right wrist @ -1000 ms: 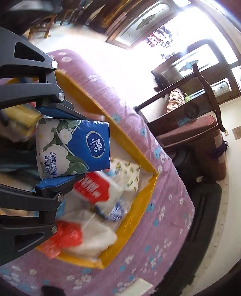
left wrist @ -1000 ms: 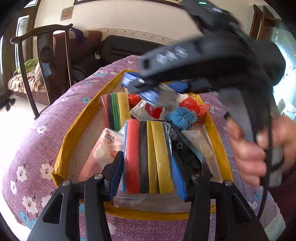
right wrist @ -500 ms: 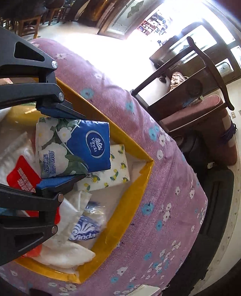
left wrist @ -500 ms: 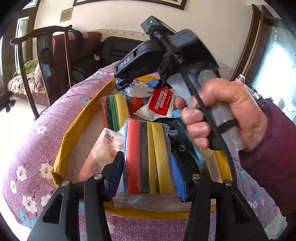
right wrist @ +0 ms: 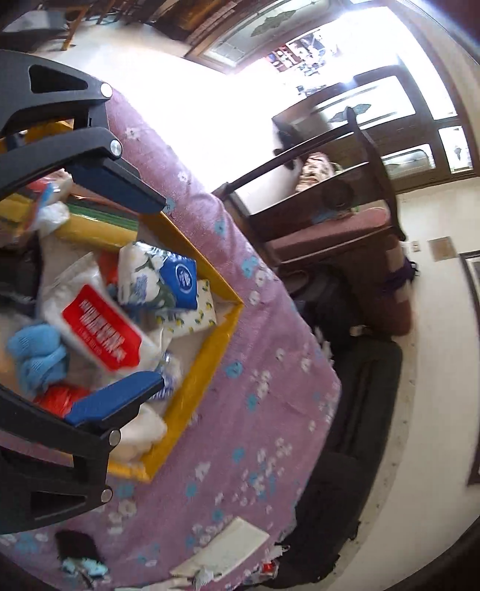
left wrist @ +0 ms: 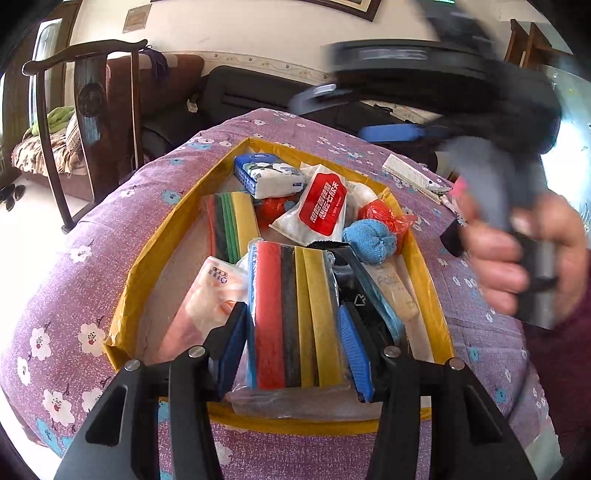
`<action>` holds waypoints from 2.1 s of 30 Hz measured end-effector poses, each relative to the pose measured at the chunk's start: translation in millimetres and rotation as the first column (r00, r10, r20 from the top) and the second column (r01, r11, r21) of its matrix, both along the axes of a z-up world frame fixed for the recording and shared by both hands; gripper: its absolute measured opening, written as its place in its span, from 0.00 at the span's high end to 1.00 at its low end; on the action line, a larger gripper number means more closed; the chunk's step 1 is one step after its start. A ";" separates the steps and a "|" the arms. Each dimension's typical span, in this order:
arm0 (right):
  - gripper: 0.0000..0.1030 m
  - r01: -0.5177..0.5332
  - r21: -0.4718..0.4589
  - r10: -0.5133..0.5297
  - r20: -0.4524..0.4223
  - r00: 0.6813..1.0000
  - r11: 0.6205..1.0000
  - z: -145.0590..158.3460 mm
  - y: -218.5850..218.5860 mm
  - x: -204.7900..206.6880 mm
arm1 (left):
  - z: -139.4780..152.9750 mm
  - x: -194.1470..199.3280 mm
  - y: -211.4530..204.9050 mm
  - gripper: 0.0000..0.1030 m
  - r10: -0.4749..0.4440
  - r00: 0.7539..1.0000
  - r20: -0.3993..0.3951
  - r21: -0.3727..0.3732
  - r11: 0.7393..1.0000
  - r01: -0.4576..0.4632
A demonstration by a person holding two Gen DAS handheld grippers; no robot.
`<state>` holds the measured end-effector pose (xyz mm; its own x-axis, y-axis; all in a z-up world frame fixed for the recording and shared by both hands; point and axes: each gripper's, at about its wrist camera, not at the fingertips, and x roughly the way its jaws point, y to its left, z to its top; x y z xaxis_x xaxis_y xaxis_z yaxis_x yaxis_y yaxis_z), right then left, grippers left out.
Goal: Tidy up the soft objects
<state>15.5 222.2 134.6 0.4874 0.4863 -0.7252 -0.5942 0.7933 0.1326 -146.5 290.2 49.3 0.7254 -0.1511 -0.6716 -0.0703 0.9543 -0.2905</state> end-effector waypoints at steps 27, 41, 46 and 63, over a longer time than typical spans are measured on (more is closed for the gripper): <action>0.10 0.111 0.127 -0.104 -0.066 0.992 0.986 -24.4 -147.1 -58.5 | -2.4 37.9 -35.2 0.31 0.000 0.997 -0.081 0.050 0.999 0.004; 0.10 0.156 0.130 -0.144 -0.100 0.985 0.979 -46.9 -175.3 -70.0 | 31.7 15.3 -47.3 0.10 0.081 0.997 0.009 0.188 0.979 -0.082; 0.10 0.148 0.081 -0.143 -0.064 0.988 0.986 -55.0 -172.1 -88.3 | 48.6 2.8 -53.3 0.02 0.203 0.975 0.095 0.328 0.918 -0.223; 0.10 0.087 -0.006 -0.086 0.082 0.993 0.996 -51.9 -165.6 -145.1 | 107.6 -67.9 -56.2 0.00 0.405 0.826 0.393 0.338 0.772 -0.539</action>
